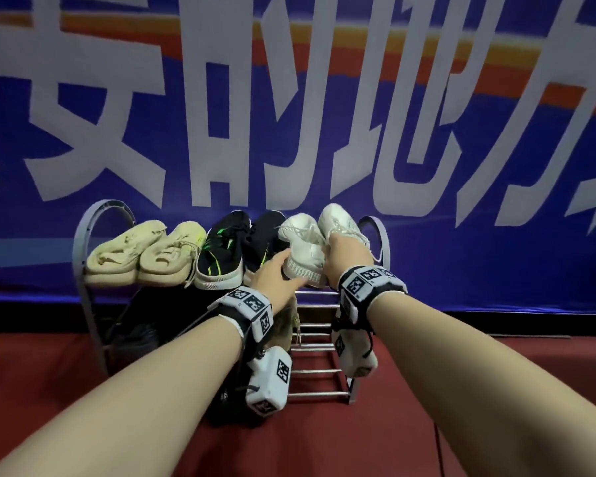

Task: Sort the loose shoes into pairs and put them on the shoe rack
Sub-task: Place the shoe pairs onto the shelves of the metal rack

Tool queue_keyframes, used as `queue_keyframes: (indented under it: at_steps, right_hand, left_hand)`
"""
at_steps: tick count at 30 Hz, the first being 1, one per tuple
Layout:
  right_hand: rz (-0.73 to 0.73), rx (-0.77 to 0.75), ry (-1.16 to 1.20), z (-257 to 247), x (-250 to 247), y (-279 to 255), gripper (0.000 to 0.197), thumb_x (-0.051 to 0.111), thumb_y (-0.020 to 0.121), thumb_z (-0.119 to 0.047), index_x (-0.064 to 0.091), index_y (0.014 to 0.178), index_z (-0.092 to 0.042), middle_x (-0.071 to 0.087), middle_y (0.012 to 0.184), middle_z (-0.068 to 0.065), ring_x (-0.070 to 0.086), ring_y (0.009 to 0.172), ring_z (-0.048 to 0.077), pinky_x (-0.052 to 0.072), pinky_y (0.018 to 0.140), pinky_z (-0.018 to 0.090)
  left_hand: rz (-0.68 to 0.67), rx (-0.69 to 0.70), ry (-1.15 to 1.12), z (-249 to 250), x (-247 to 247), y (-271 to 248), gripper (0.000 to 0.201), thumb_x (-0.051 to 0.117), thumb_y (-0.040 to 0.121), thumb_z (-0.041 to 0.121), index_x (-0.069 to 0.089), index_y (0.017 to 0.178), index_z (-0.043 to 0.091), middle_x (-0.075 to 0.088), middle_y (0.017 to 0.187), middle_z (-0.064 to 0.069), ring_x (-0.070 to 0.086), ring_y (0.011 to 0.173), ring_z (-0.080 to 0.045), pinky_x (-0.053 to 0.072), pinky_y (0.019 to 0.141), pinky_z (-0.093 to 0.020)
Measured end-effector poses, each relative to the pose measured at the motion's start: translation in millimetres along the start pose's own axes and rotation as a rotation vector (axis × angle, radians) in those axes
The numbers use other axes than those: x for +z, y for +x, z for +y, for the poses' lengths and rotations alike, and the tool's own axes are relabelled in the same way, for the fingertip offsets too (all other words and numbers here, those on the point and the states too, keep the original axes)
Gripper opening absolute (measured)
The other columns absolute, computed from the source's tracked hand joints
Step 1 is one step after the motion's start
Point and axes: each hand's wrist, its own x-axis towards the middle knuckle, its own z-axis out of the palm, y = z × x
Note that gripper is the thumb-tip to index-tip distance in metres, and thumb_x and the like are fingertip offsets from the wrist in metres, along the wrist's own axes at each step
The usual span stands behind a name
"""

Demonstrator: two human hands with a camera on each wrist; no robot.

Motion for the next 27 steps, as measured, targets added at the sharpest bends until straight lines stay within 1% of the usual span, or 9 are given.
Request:
queue_keyframes:
  at_steps: [4, 7, 10, 13, 16, 18, 20, 23, 27]
  right_hand:
    - [-0.050, 0.143, 0.074, 20, 29, 12, 0.006, 0.047, 0.090, -0.022, 0.044, 0.086, -0.020, 0.045, 0.069, 0.001, 0.045, 0.061, 0.022, 0.041, 0.062, 0.033]
    - [-0.026, 0.216, 0.129, 18, 28, 26, 0.002, 0.045, 0.086, -0.020, 0.045, 0.084, -0.021, 0.062, 0.090, 0.010, 0.057, 0.078, 0.033, 0.047, 0.068, 0.038]
    - [0.047, 0.340, 0.276, 19, 27, 19, 0.036, 0.037, 0.095, -0.041, 0.056, 0.105, -0.012, 0.062, 0.113, 0.014, 0.057, 0.108, 0.036, 0.044, 0.088, 0.043]
    - [0.297, 0.261, 0.300, 29, 45, -31, 0.053, 0.040, 0.087, -0.048, 0.054, 0.121, -0.009, 0.059, 0.120, 0.012, 0.053, 0.115, 0.034, 0.041, 0.096, 0.046]
    - [0.173, 0.097, 0.318, 44, 71, -67, 0.075, 0.056, 0.083, -0.022, 0.023, 0.148, -0.004, 0.028, 0.151, 0.019, 0.023, 0.142, 0.035, 0.021, 0.117, 0.046]
    - [0.049, 0.089, 0.270, 51, 71, -56, 0.090, 0.060, 0.085, -0.007, 0.001, 0.153, -0.007, 0.006, 0.159, 0.016, 0.002, 0.148, 0.031, 0.010, 0.121, 0.040]
    - [-0.022, 0.118, 0.212, 49, 62, -34, 0.098, 0.066, 0.082, -0.002, -0.001, 0.153, -0.012, 0.001, 0.160, 0.013, -0.002, 0.148, 0.030, 0.012, 0.121, 0.042]
    - [-0.084, 0.185, 0.216, 39, 57, -19, 0.098, 0.066, 0.081, 0.000, 0.002, 0.153, -0.016, 0.001, 0.160, 0.010, -0.003, 0.148, 0.031, 0.015, 0.119, 0.047]
    - [0.006, 0.213, 0.331, 42, 66, -42, 0.096, 0.066, 0.086, -0.007, -0.002, 0.153, -0.013, -0.003, 0.160, 0.014, -0.001, 0.148, 0.030, 0.014, 0.120, 0.038]
  left_hand:
    - [0.020, 0.010, 0.250, 3, 20, 14, 0.048, 0.065, 0.083, 0.039, 0.055, 0.129, 0.027, 0.065, 0.122, 0.000, 0.058, 0.114, -0.025, 0.044, 0.099, -0.038]
    - [0.115, -0.036, 0.529, 12, 29, 20, 0.035, 0.057, 0.091, 0.039, 0.058, 0.121, 0.020, 0.061, 0.124, -0.004, 0.054, 0.116, -0.028, 0.039, 0.100, -0.037]
    - [0.147, -0.079, 0.595, 7, 39, 14, 0.036, 0.057, 0.090, 0.042, 0.058, 0.115, 0.015, 0.046, 0.131, -0.003, 0.045, 0.119, -0.029, 0.040, 0.096, -0.040]
    - [0.215, -0.086, 0.648, -1, 45, 7, 0.039, 0.057, 0.090, 0.043, 0.056, 0.120, 0.018, 0.039, 0.134, 0.000, 0.039, 0.122, -0.027, 0.042, 0.091, -0.043]
    - [0.260, -0.079, 0.608, -2, 49, 5, 0.041, 0.059, 0.089, 0.041, 0.054, 0.123, 0.019, 0.038, 0.136, 0.001, 0.038, 0.125, -0.025, 0.042, 0.091, -0.042]
    - [0.311, -0.077, 0.514, -3, 52, 3, 0.043, 0.063, 0.087, 0.038, 0.052, 0.125, 0.020, 0.040, 0.136, 0.000, 0.038, 0.125, -0.025, 0.042, 0.091, -0.041]
    - [0.343, -0.051, 0.448, -3, 55, 3, 0.046, 0.063, 0.087, 0.036, 0.047, 0.129, 0.027, 0.040, 0.137, -0.001, 0.038, 0.124, -0.026, 0.041, 0.093, -0.040]
    - [0.282, -0.065, 0.514, -2, 50, 1, 0.049, 0.058, 0.090, 0.039, 0.041, 0.136, 0.036, 0.034, 0.142, 0.001, 0.034, 0.128, -0.026, 0.040, 0.095, -0.044]
    - [0.259, -0.028, 0.567, -4, 48, -16, 0.053, 0.058, 0.090, 0.036, 0.037, 0.139, 0.034, 0.027, 0.146, -0.002, 0.035, 0.128, -0.029, 0.042, 0.092, -0.045]
